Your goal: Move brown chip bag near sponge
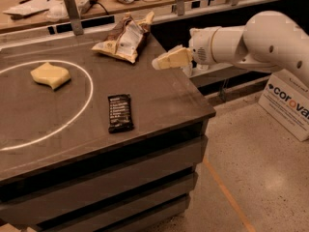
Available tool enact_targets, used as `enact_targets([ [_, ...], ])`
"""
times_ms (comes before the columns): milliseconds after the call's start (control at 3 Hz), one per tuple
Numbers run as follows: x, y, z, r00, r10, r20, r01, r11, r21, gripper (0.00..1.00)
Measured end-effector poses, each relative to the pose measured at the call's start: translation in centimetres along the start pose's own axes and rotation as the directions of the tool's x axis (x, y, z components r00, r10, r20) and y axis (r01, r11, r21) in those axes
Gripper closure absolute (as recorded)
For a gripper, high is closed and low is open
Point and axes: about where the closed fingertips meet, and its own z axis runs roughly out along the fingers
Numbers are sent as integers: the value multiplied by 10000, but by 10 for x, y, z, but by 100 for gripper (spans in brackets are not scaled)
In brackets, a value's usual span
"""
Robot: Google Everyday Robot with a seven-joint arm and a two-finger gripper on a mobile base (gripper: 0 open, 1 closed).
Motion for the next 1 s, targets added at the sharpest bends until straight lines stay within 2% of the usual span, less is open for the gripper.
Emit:
enact_targets([
  [333, 18, -15, 39, 9998, -157, -155, 158, 9999, 50, 0],
  [667, 24, -26, 81, 9995, -299, -99, 298, 9995, -46, 0],
  [1000, 19, -34, 117, 9990, -446, 28, 447, 9989, -128, 0],
])
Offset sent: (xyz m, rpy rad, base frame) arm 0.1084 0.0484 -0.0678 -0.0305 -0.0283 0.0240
